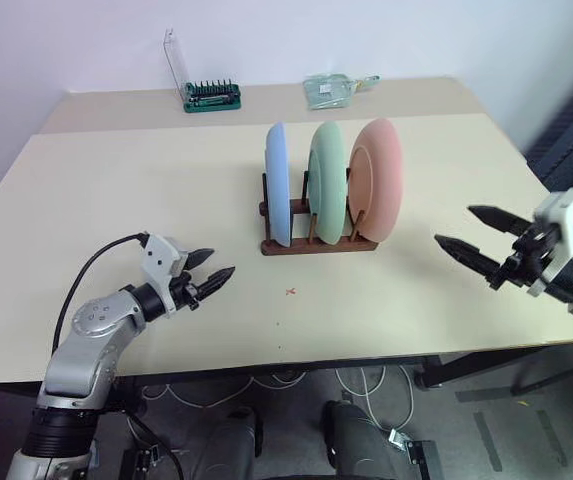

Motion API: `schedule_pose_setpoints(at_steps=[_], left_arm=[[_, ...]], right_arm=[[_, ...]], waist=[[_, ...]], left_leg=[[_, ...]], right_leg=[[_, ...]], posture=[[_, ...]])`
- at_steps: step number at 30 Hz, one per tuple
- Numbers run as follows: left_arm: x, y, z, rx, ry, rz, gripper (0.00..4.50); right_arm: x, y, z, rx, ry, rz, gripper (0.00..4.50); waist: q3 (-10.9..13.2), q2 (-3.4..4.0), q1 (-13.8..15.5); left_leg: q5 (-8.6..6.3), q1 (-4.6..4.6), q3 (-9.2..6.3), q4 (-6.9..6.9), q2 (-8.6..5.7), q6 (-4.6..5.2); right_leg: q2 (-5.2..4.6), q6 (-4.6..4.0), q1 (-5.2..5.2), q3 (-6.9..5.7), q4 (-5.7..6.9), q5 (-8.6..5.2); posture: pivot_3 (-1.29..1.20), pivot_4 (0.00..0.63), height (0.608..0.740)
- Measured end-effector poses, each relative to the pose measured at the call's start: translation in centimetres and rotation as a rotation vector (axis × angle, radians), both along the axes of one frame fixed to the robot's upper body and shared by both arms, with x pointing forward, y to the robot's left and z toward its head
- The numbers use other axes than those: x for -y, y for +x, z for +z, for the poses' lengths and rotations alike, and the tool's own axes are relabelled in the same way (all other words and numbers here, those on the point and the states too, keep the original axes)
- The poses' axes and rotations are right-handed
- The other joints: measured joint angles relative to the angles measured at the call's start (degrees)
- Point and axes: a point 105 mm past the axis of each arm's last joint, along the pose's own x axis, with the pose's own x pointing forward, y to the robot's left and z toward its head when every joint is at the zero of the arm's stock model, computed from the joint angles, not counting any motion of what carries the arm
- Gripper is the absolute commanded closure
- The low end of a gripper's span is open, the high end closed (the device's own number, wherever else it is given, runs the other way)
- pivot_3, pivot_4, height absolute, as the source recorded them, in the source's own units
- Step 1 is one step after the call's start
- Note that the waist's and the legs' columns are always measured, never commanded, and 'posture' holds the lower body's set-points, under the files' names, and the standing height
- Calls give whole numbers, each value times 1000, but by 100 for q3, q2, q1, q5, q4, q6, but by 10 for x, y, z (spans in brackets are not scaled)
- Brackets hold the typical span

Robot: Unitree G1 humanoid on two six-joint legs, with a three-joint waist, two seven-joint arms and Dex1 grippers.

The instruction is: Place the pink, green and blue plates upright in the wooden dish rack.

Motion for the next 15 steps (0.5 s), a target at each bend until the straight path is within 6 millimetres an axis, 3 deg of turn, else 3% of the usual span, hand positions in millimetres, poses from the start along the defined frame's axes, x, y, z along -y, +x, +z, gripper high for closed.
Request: schedule_pose_setpoints(at_steps=[3, 7, 15], left_arm=[[-12, -2, -1, -4, 19, 31, 1581], [-28, -2, 3, 8, 51, 83, 1581], [-41, -7, -3, -4, 69, 153, 1581]], right_arm=[[1, 10, -15, -10, 3, -13, 661], [9, 26, -18, 16, 8, -22, 661], [9, 31, -42, -23, 1, 3, 661]], waist=[[2, 5, 35], [2, 5, 61], [2, 5, 47]], left_leg=[[0, -4, 0, 5, -3, -1], [0, -11, -4, 12, -5, -1], [0, -11, -5, 13, -6, -1]], right_leg=[[-5, 0, 0, 0, -2, 0], [-5, 1, 0, -1, -3, 0], [-7, 2, 0, -2, -2, 0]], posture=[[0, 150, 740], [0, 150, 740], [0, 150, 740]])
